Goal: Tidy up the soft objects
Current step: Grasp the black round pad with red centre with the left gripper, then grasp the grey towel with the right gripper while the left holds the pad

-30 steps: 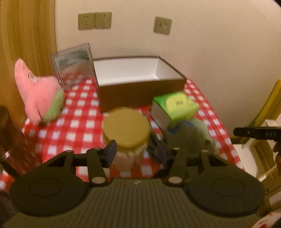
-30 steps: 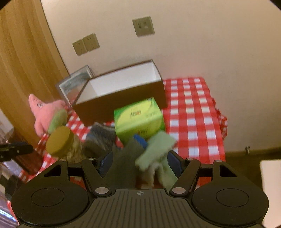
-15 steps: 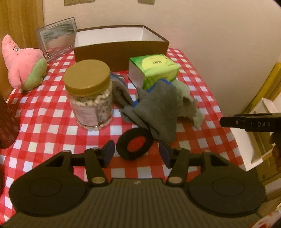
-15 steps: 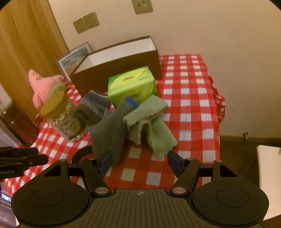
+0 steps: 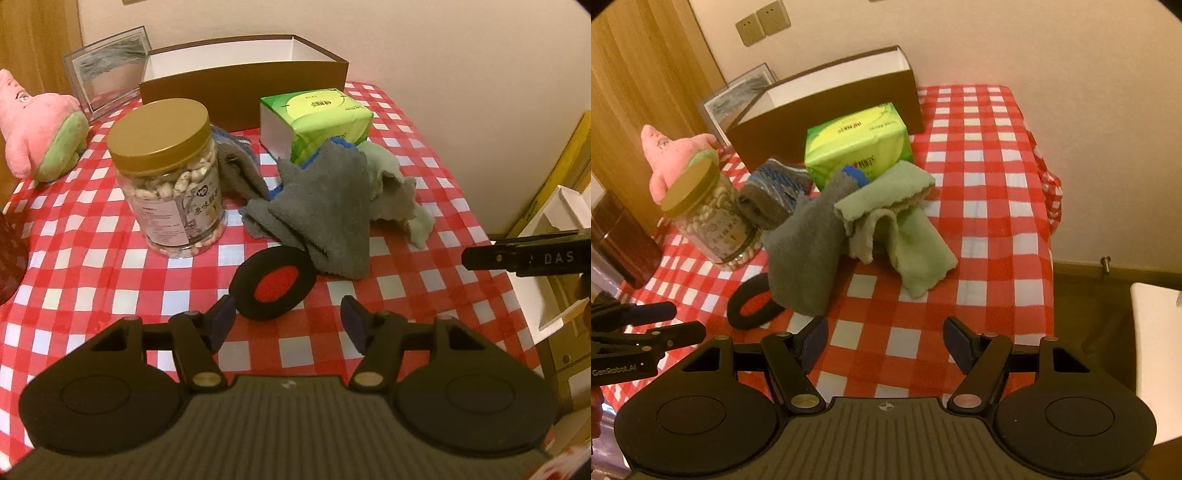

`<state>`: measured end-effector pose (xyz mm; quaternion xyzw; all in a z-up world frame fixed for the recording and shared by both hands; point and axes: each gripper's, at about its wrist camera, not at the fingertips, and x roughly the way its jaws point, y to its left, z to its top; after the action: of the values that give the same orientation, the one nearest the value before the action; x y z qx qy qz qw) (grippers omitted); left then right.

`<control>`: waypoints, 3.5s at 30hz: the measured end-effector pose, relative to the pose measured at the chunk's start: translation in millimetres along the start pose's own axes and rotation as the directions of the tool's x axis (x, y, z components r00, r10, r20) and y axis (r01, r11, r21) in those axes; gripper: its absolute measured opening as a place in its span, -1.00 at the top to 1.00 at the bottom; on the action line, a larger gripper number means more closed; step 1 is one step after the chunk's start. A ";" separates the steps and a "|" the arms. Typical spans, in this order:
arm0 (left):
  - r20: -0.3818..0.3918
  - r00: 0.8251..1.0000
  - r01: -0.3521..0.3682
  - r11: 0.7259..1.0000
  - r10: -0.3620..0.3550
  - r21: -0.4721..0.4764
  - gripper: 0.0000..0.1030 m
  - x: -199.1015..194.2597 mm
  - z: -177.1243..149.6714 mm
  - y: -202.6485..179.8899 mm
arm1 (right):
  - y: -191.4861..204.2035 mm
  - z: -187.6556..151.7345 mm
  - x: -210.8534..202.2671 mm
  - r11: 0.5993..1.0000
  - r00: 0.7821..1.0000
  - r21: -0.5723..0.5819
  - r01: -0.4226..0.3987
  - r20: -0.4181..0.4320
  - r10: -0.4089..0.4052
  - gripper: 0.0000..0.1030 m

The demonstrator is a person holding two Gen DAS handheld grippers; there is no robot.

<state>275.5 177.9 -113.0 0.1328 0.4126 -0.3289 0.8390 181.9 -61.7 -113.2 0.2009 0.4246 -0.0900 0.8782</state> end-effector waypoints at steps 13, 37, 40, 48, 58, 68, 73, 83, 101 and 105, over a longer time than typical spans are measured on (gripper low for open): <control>-0.043 0.999 -0.012 0.991 0.017 0.131 -0.37 50.1 1.6 7.9 | -12.2 -0.8 20.4 0.999 0.998 0.038 0.019 -0.057 -0.016 -0.33; -0.079 0.995 0.083 0.965 -0.066 0.248 -0.27 100.8 10.7 17.9 | -34.4 -0.7 36.7 0.991 0.994 0.115 0.062 -0.102 -0.051 -0.33; -0.071 0.996 0.073 0.969 -0.058 0.237 -0.26 90.7 5.4 22.5 | -29.2 3.2 36.6 0.995 0.996 0.094 0.037 -0.080 -0.030 -0.33; -0.061 0.998 0.001 0.996 0.005 0.093 -0.26 66.4 -4.5 49.7 | 1.8 15.1 53.7 0.991 0.990 0.022 -0.135 -0.039 0.136 -0.33; -0.052 0.998 -0.039 0.999 0.038 -0.023 -0.26 51.6 -4.1 66.5 | 37.0 29.5 113.5 0.986 0.985 0.014 -0.169 -0.023 0.169 -0.32; -0.046 0.998 -0.040 0.998 0.038 -0.051 -0.26 42.6 -9.1 67.9 | 52.9 39.5 91.5 0.979 0.984 -0.131 -0.155 0.064 0.164 0.83; -0.043 0.999 -0.033 0.998 0.031 -0.046 -0.26 37.0 -8.7 66.2 | 68.5 47.8 60.9 0.960 0.971 -0.237 -0.147 0.150 0.186 0.84; -0.046 0.999 -0.029 0.997 0.026 -0.065 -0.26 20.1 -18.5 68.6 | 69.7 36.2 -1.3 0.899 0.963 -0.393 -0.190 0.102 0.248 0.84; -0.067 0.998 0.002 0.999 -0.006 -0.050 -0.26 11.3 -36.9 52.5 | 16.6 24.3 16.2 0.977 0.973 -0.148 -0.152 -0.196 0.122 0.84; -0.073 0.997 -0.009 0.999 0.005 -0.054 -0.26 14.3 -37.0 51.9 | 34.0 18.9 41.4 0.962 0.991 -0.274 -0.020 -0.131 -0.017 0.83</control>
<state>293.7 228.7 -149.7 0.1235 0.4512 -0.3095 0.8279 232.2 -38.6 -125.5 0.0830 0.4901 -0.0159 0.8676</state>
